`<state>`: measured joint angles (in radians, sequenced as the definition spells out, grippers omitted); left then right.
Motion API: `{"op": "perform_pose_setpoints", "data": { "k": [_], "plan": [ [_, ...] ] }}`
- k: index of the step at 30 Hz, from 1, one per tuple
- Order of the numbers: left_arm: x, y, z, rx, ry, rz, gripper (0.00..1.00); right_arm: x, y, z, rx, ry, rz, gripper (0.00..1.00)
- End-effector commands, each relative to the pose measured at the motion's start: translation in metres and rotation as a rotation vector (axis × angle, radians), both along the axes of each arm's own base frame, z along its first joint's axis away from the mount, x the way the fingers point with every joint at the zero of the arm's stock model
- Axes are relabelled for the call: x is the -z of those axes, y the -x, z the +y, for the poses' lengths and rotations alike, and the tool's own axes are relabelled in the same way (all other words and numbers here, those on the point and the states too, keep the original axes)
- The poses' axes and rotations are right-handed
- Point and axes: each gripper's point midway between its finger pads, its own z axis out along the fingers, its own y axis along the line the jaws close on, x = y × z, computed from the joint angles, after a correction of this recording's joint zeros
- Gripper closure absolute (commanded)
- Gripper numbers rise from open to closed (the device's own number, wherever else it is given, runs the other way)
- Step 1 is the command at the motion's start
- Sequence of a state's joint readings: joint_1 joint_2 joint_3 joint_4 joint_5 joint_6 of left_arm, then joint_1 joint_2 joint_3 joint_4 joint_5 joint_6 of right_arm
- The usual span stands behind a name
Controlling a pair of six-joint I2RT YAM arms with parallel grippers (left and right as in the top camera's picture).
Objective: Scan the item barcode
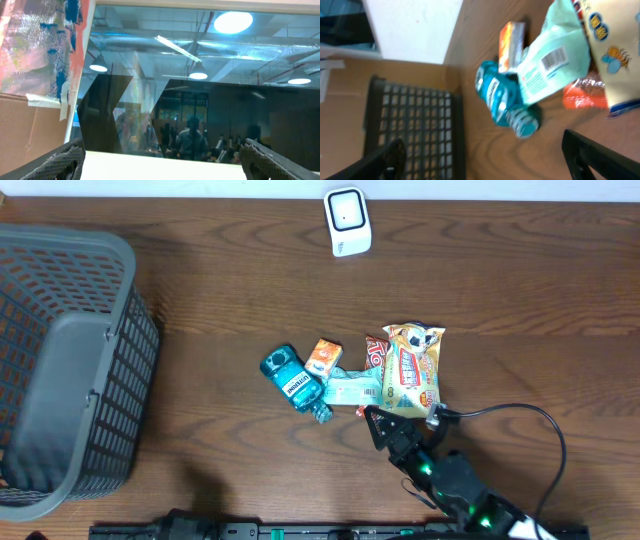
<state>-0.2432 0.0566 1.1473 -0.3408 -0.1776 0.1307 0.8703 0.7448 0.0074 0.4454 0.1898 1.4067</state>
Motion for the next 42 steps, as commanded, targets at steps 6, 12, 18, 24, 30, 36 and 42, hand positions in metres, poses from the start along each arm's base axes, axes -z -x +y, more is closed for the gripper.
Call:
{"op": "perform_pose_setpoints", "data": {
  "k": [6, 12, 18, 24, 30, 36, 42],
  "plan": [
    [0.008, -0.005, -0.004, 0.017, -0.006, 0.012, 0.02, 0.037, -0.025, 0.04, -0.009, 0.068, 0.133, 0.06],
    [0.008, 0.005, 0.0, 0.01, 0.004, -0.013, 0.02, 0.059, -0.042, 0.088, -0.11, 0.107, 0.209, 0.19],
    [0.009, 0.009, 0.001, 0.01, 0.007, -0.023, 0.02, 0.09, -0.035, 0.086, -0.087, 0.135, 0.355, 0.26],
    [0.009, 0.009, 0.001, 0.01, 0.007, -0.023, 0.03, 0.106, -0.035, 0.068, -0.001, 0.187, 0.411, 0.25],
    [0.009, 0.009, 0.001, 0.01, 0.007, -0.023, 0.02, 0.116, -0.046, 0.043, 0.08, 0.236, 0.432, 0.27],
    [0.009, 0.009, 0.001, 0.01, 0.007, -0.023, 0.02, 0.121, -0.059, 0.021, 0.15, 0.253, 0.45, 0.37],
    [0.009, 0.009, 0.001, 0.01, 0.007, -0.023, 0.02, 0.12, -0.063, 0.015, 0.148, 0.292, 0.421, 0.61]
  ]
}}
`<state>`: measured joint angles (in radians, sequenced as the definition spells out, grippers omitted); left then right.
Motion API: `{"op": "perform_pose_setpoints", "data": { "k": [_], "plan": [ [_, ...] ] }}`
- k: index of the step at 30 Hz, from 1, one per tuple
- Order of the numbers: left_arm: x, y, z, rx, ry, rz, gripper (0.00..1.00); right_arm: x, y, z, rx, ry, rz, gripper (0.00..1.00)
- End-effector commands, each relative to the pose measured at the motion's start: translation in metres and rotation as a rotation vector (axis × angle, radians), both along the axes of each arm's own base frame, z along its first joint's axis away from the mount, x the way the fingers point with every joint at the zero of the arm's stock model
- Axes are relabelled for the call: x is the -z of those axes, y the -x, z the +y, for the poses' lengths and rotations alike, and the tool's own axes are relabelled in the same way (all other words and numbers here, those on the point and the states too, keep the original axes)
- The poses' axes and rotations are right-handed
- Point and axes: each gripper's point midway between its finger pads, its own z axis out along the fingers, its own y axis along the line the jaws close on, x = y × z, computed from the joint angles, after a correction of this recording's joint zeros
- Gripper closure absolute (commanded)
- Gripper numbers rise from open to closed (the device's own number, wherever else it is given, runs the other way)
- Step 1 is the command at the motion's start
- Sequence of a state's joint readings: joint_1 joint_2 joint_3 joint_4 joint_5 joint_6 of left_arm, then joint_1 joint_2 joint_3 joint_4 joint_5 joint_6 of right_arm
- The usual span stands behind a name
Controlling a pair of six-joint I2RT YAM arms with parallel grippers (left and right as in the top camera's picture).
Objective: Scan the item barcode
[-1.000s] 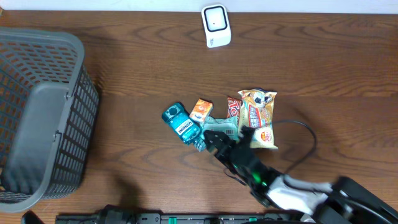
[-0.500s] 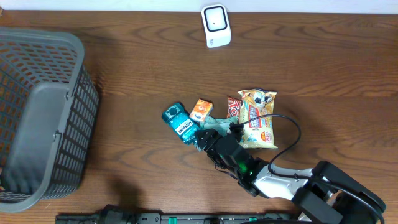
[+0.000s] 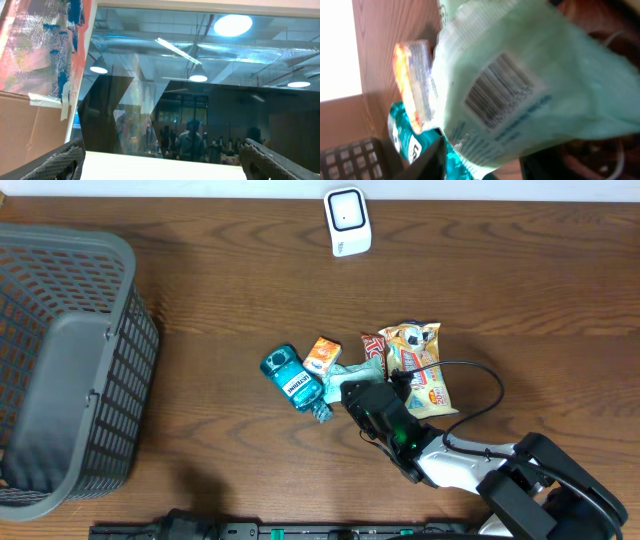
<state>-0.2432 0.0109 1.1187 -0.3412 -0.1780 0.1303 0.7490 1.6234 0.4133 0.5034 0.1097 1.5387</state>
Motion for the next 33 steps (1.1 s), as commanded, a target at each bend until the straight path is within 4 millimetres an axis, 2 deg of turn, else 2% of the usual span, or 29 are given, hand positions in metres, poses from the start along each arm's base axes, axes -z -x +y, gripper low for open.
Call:
{"op": "perform_pose_setpoints", "data": {
  "k": [1, 5, 8, 12, 15, 17, 20, 21, 23, 24, 25, 26, 29, 33],
  "plan": [
    [0.001, 0.002, -0.001, 0.01, 0.002, -0.007, 0.02, 0.028, 0.009, -0.025, 0.015, 0.126, 0.033, 0.66],
    [0.001, 0.002, -0.001, 0.01, 0.002, -0.007, 0.02, 0.019, 0.0, -0.023, -0.043, 0.163, -0.048, 0.81],
    [0.001, 0.002, -0.001, 0.01, 0.002, -0.006, 0.02, 0.003, -0.01, -0.011, -0.155, 0.182, -0.169, 0.98],
    [0.001, 0.002, -0.001, 0.01, 0.002, -0.006, 0.02, -0.031, -0.017, 0.01, -0.329, 0.165, -0.349, 0.99],
    [0.001, 0.001, -0.001, 0.01, 0.001, -0.003, 0.02, -0.061, -0.013, 0.024, -0.472, 0.167, -0.49, 0.99],
    [0.003, 0.0, -0.002, 0.01, 0.0, 0.003, 0.02, -0.076, -0.006, 0.027, -0.535, 0.174, -0.543, 0.99],
    [0.004, -0.001, -0.002, 0.01, -0.002, 0.01, 0.02, -0.082, 0.002, 0.019, -0.558, 0.221, -0.534, 0.99],
    [0.004, -0.001, -0.002, 0.01, -0.002, 0.01, 0.02, -0.081, 0.004, 0.014, -0.558, 0.243, -0.519, 0.97],
    [0.004, -0.001, -0.002, 0.01, -0.002, 0.011, 0.02, -0.077, 0.007, 0.005, -0.543, 0.276, -0.478, 0.84],
    [0.004, -0.001, -0.002, 0.01, -0.002, 0.011, 0.02, -0.074, 0.008, 0.003, -0.534, 0.276, -0.458, 0.68],
    [0.004, -0.001, -0.002, 0.01, -0.002, 0.011, 0.02, -0.072, 0.009, 0.002, -0.524, 0.269, -0.439, 0.45],
    [0.004, -0.001, -0.002, 0.01, -0.002, 0.011, 0.02, -0.071, 0.009, 0.002, -0.513, 0.256, -0.424, 0.34],
    [0.004, -0.001, -0.002, 0.01, -0.002, 0.011, 0.02, -0.067, 0.007, 0.0, -0.456, 0.219, -0.376, 0.26],
    [0.004, -0.001, -0.002, 0.011, -0.002, 0.012, 0.02, -0.055, 0.003, -0.007, -0.352, 0.196, -0.297, 0.27]
  ]
}}
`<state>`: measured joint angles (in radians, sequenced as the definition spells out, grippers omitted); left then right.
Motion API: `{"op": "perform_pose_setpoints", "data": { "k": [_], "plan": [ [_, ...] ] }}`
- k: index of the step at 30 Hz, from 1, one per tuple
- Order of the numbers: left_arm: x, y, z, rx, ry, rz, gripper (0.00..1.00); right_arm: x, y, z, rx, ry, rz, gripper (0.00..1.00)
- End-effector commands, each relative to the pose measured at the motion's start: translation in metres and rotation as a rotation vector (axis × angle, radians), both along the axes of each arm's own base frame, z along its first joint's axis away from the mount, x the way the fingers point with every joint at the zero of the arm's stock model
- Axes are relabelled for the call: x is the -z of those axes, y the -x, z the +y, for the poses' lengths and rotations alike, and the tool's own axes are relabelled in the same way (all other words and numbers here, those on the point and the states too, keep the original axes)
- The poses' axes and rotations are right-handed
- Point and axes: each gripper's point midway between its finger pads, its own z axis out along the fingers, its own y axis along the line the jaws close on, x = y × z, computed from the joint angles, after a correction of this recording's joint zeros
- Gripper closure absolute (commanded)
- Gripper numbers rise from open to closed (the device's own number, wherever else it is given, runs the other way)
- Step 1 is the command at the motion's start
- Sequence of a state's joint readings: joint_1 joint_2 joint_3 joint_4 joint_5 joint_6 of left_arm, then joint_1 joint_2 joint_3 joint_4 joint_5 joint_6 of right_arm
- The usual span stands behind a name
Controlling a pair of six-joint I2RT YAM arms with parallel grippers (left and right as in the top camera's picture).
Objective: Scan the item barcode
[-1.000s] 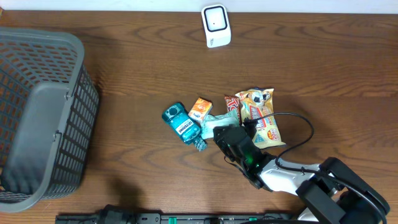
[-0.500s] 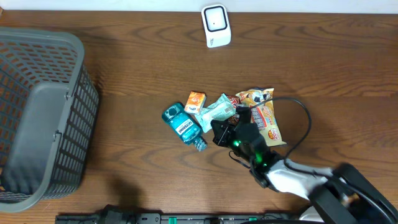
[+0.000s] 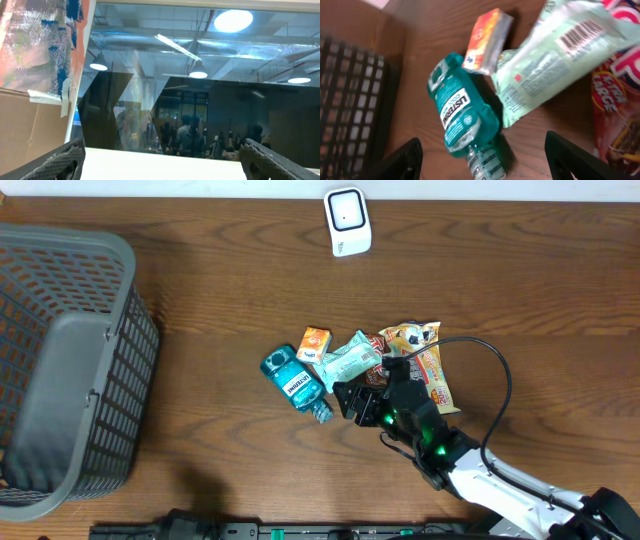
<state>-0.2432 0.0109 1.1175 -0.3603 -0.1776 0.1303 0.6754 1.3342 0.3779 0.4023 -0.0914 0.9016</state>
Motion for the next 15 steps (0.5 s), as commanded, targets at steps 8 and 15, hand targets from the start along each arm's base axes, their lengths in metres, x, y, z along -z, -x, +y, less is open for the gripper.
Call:
{"op": "perform_pose_setpoints", "data": {
  "k": [8, 15],
  "plan": [
    [0.001, 0.002, -0.001, 0.01, 0.003, -0.007, 0.02, 0.043, -0.015, -0.012, 0.265, -0.057, 0.155, 0.2],
    [0.003, -0.001, -0.002, 0.01, 0.001, 0.001, 0.02, 0.072, -0.017, -0.009, 0.31, -0.081, 0.225, 0.14]
  ]
}}
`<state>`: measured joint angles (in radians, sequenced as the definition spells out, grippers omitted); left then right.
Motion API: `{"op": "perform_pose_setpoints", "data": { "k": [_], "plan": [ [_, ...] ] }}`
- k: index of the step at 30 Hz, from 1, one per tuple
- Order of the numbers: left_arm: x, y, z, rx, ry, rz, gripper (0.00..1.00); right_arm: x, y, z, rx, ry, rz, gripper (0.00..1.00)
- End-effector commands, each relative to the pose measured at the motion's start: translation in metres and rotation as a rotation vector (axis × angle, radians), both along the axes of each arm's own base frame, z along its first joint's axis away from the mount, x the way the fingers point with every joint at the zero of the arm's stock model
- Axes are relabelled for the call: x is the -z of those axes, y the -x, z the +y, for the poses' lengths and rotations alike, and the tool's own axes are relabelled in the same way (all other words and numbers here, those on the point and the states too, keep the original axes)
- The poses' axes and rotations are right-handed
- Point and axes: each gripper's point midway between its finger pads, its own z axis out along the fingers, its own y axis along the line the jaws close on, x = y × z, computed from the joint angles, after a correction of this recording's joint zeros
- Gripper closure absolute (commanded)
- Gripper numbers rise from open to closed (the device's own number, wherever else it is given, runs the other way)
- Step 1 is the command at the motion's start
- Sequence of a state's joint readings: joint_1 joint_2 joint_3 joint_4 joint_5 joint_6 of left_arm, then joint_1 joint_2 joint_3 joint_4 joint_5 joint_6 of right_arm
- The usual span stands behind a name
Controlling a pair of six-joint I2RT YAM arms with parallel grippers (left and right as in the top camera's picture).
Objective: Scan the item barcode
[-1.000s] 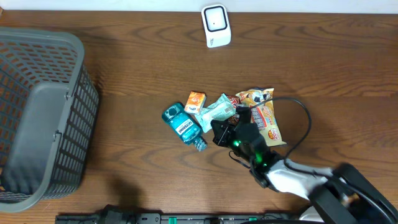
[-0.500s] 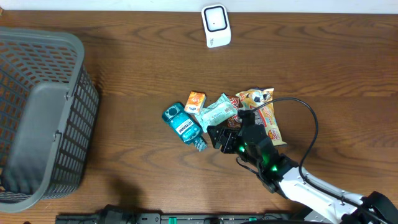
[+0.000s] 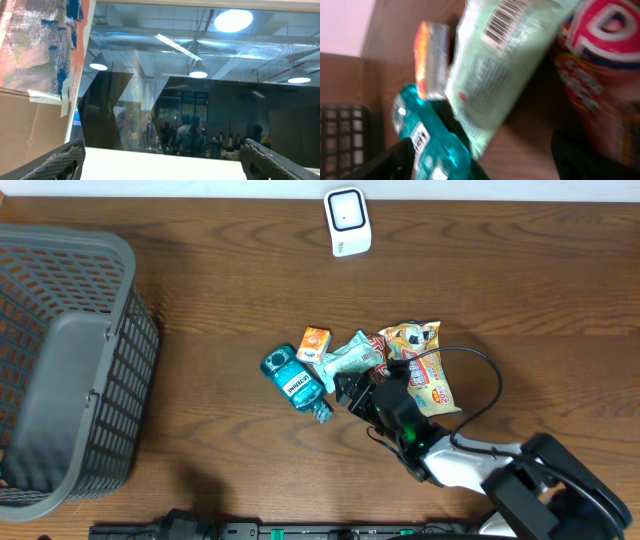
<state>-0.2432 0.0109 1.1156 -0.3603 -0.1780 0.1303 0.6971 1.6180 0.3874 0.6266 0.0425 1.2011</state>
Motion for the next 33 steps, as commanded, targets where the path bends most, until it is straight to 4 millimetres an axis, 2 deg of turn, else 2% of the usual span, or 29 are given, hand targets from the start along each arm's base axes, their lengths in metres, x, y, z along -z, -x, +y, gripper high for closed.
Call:
{"op": "perform_pose_setpoints", "data": {
  "k": [1, 6, 10, 11, 15, 17, 19, 24, 29, 33],
  "plan": [
    [0.002, 0.0, -0.002, 0.01, 0.001, -0.001, 0.02, 0.026, 0.004, -0.006, 0.05, 0.012, 0.076, 0.13],
    [0.003, -0.001, -0.002, 0.011, 0.001, 0.001, 0.02, 0.033, -0.002, 0.006, 0.025, 0.009, 0.1, 0.13],
    [0.003, -0.001, -0.002, 0.011, 0.001, 0.0, 0.02, 0.051, -0.003, 0.011, 0.01, 0.045, 0.163, 0.13],
    [0.003, -0.001, -0.002, 0.011, 0.001, 0.0, 0.02, 0.056, -0.002, 0.012, 0.006, 0.054, 0.181, 0.17],
    [0.002, -0.001, -0.002, 0.011, 0.001, 0.0, 0.02, 0.069, -0.007, 0.02, -0.084, 0.084, 0.194, 0.58],
    [0.002, -0.001, -0.002, 0.011, 0.001, 0.0, 0.02, 0.067, -0.014, 0.023, -0.139, 0.088, 0.174, 0.84],
    [0.002, -0.001, -0.002, 0.01, 0.001, -0.001, 0.02, 0.064, -0.019, 0.022, -0.177, 0.095, 0.149, 0.99],
    [0.002, -0.001, -0.002, 0.01, 0.002, -0.003, 0.02, 0.057, -0.024, 0.018, -0.224, 0.089, 0.122, 0.99],
    [0.002, -0.001, -0.002, 0.01, 0.002, -0.003, 0.02, 0.033, -0.026, 0.019, -0.311, 0.143, 0.025, 0.99],
    [0.002, -0.001, -0.002, 0.01, 0.002, -0.003, 0.02, 0.014, -0.021, -0.003, -0.303, 0.27, 0.013, 0.99]
  ]
}}
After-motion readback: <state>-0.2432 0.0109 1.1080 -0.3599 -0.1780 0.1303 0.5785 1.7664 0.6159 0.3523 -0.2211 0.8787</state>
